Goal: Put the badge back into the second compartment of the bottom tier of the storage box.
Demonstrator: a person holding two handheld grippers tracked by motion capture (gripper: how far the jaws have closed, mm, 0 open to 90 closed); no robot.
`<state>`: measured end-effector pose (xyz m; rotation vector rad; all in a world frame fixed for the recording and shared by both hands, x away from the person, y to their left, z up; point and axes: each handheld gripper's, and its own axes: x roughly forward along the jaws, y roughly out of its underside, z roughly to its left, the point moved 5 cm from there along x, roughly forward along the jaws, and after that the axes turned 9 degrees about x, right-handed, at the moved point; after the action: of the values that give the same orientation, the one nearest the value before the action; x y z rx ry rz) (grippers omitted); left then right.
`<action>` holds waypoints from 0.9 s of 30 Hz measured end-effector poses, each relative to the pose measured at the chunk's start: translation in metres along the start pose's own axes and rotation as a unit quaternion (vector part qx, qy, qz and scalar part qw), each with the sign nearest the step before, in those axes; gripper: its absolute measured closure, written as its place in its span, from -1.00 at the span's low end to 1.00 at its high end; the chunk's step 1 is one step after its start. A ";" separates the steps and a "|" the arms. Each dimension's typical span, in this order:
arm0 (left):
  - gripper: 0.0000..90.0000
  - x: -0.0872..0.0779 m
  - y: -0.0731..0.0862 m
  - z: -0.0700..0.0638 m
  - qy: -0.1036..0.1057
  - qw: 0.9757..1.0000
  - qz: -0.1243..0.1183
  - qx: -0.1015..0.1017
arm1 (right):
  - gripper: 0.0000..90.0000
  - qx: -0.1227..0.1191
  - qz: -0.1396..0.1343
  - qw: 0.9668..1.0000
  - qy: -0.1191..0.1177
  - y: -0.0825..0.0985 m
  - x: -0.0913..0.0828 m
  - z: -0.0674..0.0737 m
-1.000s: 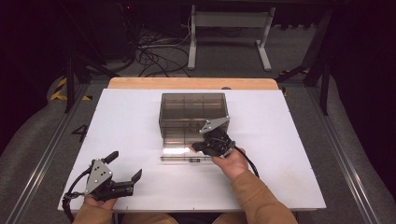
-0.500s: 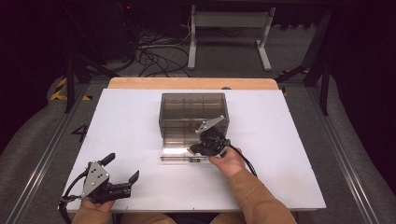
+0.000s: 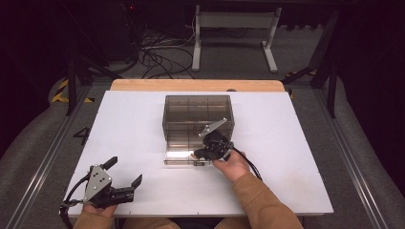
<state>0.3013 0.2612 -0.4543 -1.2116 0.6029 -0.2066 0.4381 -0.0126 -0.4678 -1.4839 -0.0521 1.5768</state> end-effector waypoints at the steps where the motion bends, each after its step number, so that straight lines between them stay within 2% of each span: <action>1: -0.94 0.000 0.000 0.000 0.000 1.000 0.000 0.000 | 0.96 0.000 0.000 1.000 -0.001 0.000 0.000 0.000; 18: -0.94 0.000 0.000 0.000 -0.001 1.000 0.000 0.000 | 0.92 0.004 0.010 1.000 -0.006 0.001 0.003 -0.002; 27: -0.94 -0.001 0.000 0.001 -0.002 1.000 0.000 0.002 | 0.85 -0.001 0.004 1.000 0.012 0.000 0.001 -0.003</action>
<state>0.3011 0.2620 -0.4541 -1.2086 0.5984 -0.2051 0.4399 -0.0138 -0.4694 -1.5058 -0.0350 1.5651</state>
